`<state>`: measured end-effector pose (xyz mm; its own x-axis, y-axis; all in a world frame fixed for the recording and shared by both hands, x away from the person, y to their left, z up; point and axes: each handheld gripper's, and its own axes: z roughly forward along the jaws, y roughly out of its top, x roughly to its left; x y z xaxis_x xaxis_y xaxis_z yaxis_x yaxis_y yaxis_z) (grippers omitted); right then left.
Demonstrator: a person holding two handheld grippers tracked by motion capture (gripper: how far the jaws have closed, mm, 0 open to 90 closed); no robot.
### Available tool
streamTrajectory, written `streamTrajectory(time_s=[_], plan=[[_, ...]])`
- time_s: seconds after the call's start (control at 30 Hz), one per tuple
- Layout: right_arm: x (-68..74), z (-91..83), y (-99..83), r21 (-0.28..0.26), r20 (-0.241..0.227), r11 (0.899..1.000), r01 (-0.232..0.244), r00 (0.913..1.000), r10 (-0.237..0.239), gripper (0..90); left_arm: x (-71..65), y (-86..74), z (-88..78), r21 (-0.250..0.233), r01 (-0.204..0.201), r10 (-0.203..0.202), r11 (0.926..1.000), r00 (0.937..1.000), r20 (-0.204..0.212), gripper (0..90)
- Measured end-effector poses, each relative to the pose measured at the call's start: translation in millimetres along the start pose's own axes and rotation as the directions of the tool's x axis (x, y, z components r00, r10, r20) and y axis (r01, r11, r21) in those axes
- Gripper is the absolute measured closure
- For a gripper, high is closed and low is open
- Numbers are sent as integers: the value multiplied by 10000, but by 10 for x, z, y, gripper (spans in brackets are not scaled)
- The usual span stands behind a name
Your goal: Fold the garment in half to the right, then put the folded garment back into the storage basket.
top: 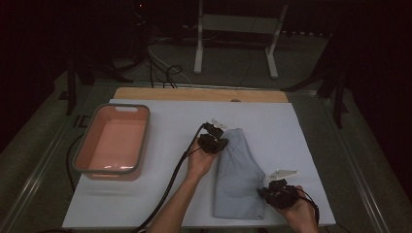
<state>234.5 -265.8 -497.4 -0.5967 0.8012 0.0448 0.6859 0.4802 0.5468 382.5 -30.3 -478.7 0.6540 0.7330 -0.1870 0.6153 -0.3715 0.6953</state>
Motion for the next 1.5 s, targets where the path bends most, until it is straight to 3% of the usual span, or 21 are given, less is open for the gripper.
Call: streamTrajectory(time_s=[0.1,0.17,0.27,0.43,0.6,0.93,1.37,1.5], plan=[[-20,-7,2,-28,328,10000,18,9995,-17,849,-20,-17,1,-58,14,-13,10000,9996,296,847],[-52,-9,-9,-16,419,10000,-41,9991,42,849,-44,-29,-15,-79,-77,80,9999,9991,414,716],[-79,-10,-14,-62,298,9998,-212,9993,214,849,-49,-51,-59,-262,120,-105,9996,9983,565,528],[-80,-7,-10,-30,292,9999,-170,9994,171,849,-45,-119,-133,-362,280,-258,9990,9980,584,324],[-93,13,2,-19,401,10000,-92,9992,92,849,-38,-187,-196,-314,268,-245,9991,9971,725,199],[-132,38,9,-29,420,10000,-71,9991,72,848,-68,-350,-204,133,2,-15,9999,9947,1033,103],[-163,52,21,-34,404,9999,-148,9991,149,849,-29,-449,-67,514,399,-471,9979,9879,1480,85],[-163,54,26,-22,528,9999,-103,9986,104,849,-23,-463,-5,753,450,-574,9961,9836,1712,5]])
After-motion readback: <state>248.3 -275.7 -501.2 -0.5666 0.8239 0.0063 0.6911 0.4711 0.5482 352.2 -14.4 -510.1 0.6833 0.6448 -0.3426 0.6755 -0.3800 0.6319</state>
